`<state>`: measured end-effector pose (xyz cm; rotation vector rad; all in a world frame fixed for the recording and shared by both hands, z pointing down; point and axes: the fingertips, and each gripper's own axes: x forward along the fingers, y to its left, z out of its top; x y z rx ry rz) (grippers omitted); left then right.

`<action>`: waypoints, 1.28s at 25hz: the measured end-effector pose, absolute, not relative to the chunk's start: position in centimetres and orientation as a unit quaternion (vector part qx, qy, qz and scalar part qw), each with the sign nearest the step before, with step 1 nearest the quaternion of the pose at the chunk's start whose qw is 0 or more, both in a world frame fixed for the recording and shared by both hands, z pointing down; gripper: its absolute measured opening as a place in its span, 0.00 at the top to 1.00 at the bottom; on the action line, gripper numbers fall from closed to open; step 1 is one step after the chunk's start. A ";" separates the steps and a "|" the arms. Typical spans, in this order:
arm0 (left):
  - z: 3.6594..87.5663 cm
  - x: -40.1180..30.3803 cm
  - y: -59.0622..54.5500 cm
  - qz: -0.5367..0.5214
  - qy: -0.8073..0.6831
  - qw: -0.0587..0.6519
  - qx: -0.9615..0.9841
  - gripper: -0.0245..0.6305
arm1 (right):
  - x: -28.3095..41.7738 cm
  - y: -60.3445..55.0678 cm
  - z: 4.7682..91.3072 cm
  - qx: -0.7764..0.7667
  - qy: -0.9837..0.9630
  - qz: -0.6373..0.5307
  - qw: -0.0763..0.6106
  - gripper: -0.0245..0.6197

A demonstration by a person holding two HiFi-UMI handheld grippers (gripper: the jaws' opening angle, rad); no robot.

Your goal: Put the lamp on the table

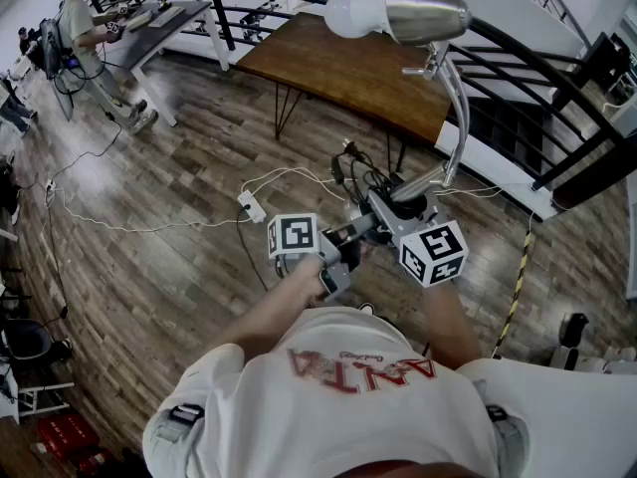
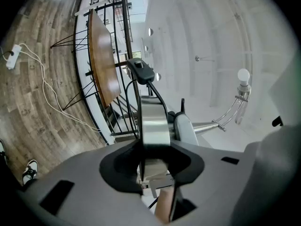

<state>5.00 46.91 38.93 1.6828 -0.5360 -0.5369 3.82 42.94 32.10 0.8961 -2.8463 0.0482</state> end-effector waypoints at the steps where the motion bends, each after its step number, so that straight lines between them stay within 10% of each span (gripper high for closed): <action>1: 38.9 4.8 46.6 -0.228 -0.236 0.600 0.730 0.75 | 3.7 42.7 32.0 0.299 -0.951 0.015 0.078 0.66; 32: 40.7 -4.0 47.7 -0.212 -0.232 0.600 0.736 0.75 | -4.7 43.8 33.5 0.313 -0.947 0.018 0.074 0.66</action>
